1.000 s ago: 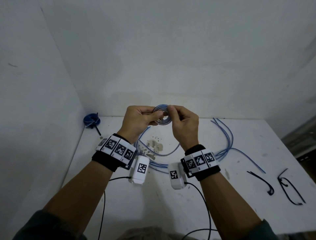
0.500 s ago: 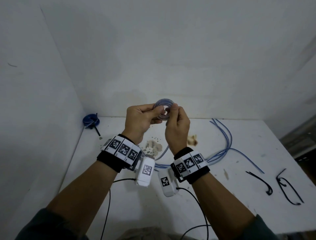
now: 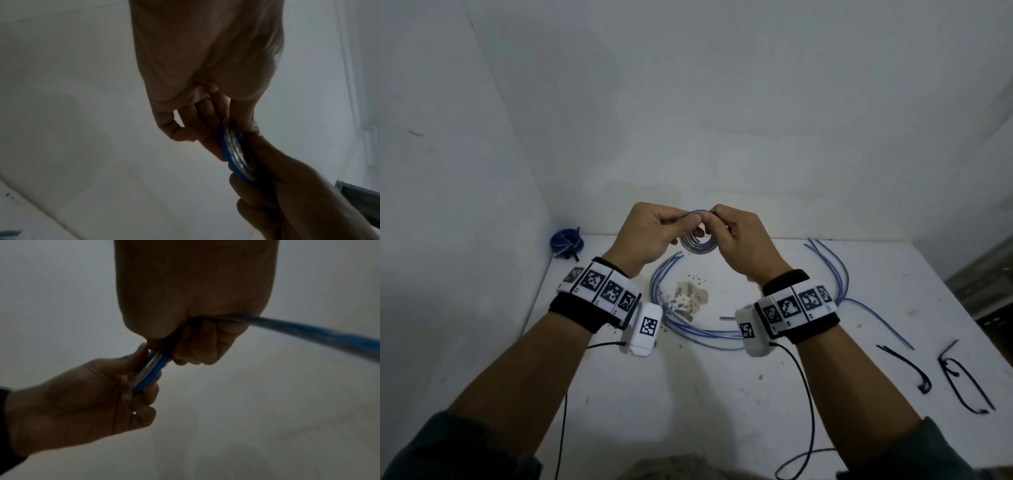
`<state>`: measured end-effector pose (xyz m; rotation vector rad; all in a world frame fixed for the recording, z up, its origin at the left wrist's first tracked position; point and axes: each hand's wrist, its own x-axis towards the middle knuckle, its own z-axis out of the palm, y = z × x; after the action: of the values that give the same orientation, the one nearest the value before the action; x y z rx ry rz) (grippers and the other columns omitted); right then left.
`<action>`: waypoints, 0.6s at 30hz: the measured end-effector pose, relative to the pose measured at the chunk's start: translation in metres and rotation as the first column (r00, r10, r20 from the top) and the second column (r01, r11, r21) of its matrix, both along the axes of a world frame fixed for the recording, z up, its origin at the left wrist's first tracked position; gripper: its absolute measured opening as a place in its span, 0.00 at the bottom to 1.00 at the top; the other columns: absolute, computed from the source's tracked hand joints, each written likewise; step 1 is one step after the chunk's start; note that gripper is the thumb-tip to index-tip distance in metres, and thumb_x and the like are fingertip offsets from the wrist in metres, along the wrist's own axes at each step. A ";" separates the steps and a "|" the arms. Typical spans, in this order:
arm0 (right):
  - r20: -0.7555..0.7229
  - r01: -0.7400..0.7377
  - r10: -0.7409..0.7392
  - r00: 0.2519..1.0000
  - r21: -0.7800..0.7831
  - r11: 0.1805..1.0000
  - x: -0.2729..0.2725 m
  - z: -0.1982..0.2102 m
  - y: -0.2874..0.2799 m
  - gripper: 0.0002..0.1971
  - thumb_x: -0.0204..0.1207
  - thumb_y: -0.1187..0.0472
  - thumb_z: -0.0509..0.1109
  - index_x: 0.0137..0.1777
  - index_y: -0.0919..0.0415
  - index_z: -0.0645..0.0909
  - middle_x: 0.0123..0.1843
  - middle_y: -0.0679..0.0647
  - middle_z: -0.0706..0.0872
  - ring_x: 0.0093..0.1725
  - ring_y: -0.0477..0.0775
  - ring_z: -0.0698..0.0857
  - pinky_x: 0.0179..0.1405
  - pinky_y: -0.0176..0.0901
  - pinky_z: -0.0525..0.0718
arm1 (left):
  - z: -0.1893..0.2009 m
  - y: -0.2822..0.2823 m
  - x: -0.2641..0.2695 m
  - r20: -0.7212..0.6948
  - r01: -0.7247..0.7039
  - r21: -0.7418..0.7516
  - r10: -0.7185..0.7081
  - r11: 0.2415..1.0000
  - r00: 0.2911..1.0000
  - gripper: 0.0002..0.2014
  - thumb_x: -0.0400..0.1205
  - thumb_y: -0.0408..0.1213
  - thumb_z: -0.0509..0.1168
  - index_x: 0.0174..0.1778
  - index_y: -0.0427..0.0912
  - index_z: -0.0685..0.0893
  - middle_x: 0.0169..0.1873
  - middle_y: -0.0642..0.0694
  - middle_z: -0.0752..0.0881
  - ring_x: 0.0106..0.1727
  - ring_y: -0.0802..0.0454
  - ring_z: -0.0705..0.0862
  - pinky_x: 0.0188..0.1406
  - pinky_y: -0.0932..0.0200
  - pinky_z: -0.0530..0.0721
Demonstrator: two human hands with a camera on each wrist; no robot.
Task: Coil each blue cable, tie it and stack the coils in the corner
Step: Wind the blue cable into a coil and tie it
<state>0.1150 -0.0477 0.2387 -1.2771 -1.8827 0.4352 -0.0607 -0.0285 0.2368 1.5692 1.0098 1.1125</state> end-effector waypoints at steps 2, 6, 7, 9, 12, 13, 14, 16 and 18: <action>-0.171 0.041 -0.042 0.984 -0.005 0.999 -0.005 -0.001 -0.002 0.15 0.86 0.58 0.65 0.38 0.61 0.82 0.28 0.44 0.80 0.28 0.40 0.75 0.32 0.32 0.71 | 0.000 -0.001 0.008 0.098 -0.064 0.031 0.061 0.997 0.993 0.07 0.80 0.33 0.72 0.53 0.40 0.91 0.38 0.47 0.93 0.39 0.55 0.90 0.38 0.64 0.83; -0.548 0.242 -0.204 0.811 -0.003 0.970 -0.033 -0.016 -0.009 0.13 0.87 0.58 0.63 0.43 0.63 0.82 0.32 0.45 0.83 0.33 0.42 0.79 0.35 0.37 0.76 | -0.004 -0.006 0.029 0.327 -0.137 -0.029 0.139 0.990 0.935 0.08 0.80 0.29 0.71 0.54 0.35 0.91 0.40 0.41 0.93 0.42 0.48 0.91 0.46 0.59 0.87; -0.598 0.277 -0.217 0.772 0.008 0.961 -0.042 -0.020 -0.010 0.12 0.88 0.59 0.61 0.45 0.61 0.81 0.34 0.44 0.84 0.36 0.42 0.83 0.38 0.37 0.79 | -0.005 -0.008 0.033 0.365 -0.152 -0.052 0.161 0.987 0.917 0.08 0.80 0.30 0.71 0.53 0.34 0.91 0.42 0.38 0.93 0.43 0.46 0.91 0.48 0.55 0.88; -0.652 0.332 -0.237 0.720 0.023 0.943 -0.054 -0.025 -0.012 0.10 0.89 0.60 0.58 0.48 0.60 0.78 0.39 0.43 0.86 0.41 0.43 0.87 0.41 0.40 0.83 | -0.007 -0.011 0.037 0.408 -0.150 -0.108 0.181 0.983 0.895 0.09 0.81 0.32 0.71 0.53 0.33 0.91 0.45 0.35 0.92 0.46 0.44 0.90 0.52 0.51 0.89; -0.581 0.336 -0.245 0.776 0.053 0.940 -0.047 -0.027 -0.009 0.10 0.88 0.60 0.57 0.47 0.61 0.77 0.37 0.44 0.84 0.38 0.43 0.86 0.38 0.43 0.84 | -0.007 -0.013 0.029 0.316 -0.066 -0.118 0.101 0.991 0.943 0.07 0.80 0.37 0.71 0.49 0.40 0.92 0.44 0.41 0.93 0.46 0.47 0.90 0.52 0.51 0.88; -0.520 0.296 -0.221 0.825 0.064 0.953 -0.040 -0.027 -0.007 0.11 0.88 0.60 0.57 0.45 0.60 0.76 0.35 0.44 0.83 0.35 0.41 0.83 0.35 0.42 0.82 | -0.006 -0.011 0.023 0.230 -0.049 -0.100 0.071 0.994 0.970 0.05 0.81 0.38 0.71 0.48 0.43 0.92 0.42 0.45 0.93 0.44 0.51 0.90 0.48 0.55 0.88; -0.444 0.246 -0.190 0.876 0.072 0.967 -0.033 -0.026 -0.005 0.11 0.88 0.60 0.58 0.44 0.59 0.75 0.33 0.43 0.80 0.32 0.40 0.80 0.33 0.40 0.79 | -0.004 -0.009 0.016 0.145 -0.028 -0.088 0.041 0.996 0.989 0.04 0.81 0.36 0.71 0.48 0.45 0.91 0.40 0.48 0.93 0.42 0.55 0.90 0.44 0.60 0.87; -0.275 0.159 -0.131 0.952 0.083 0.984 -0.020 -0.021 -0.002 0.11 0.88 0.60 0.59 0.42 0.58 0.73 0.29 0.43 0.75 0.28 0.42 0.73 0.29 0.39 0.72 | -0.002 -0.003 0.004 0.026 0.016 -0.102 -0.013 0.995 1.000 0.06 0.80 0.32 0.73 0.51 0.42 0.91 0.39 0.49 0.93 0.39 0.60 0.89 0.38 0.66 0.84; -0.217 0.116 -0.096 0.971 0.082 0.990 -0.015 -0.014 0.000 0.12 0.88 0.60 0.59 0.41 0.57 0.73 0.28 0.44 0.73 0.27 0.44 0.70 0.29 0.41 0.69 | -0.001 0.001 0.001 0.009 0.027 -0.113 -0.026 0.993 1.000 0.07 0.78 0.30 0.73 0.52 0.38 0.91 0.39 0.45 0.92 0.37 0.58 0.88 0.38 0.66 0.83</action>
<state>0.0996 -0.0482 0.2249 -1.2121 -1.6288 0.4045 -0.0595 -0.0277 0.2360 1.4826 1.0258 1.0249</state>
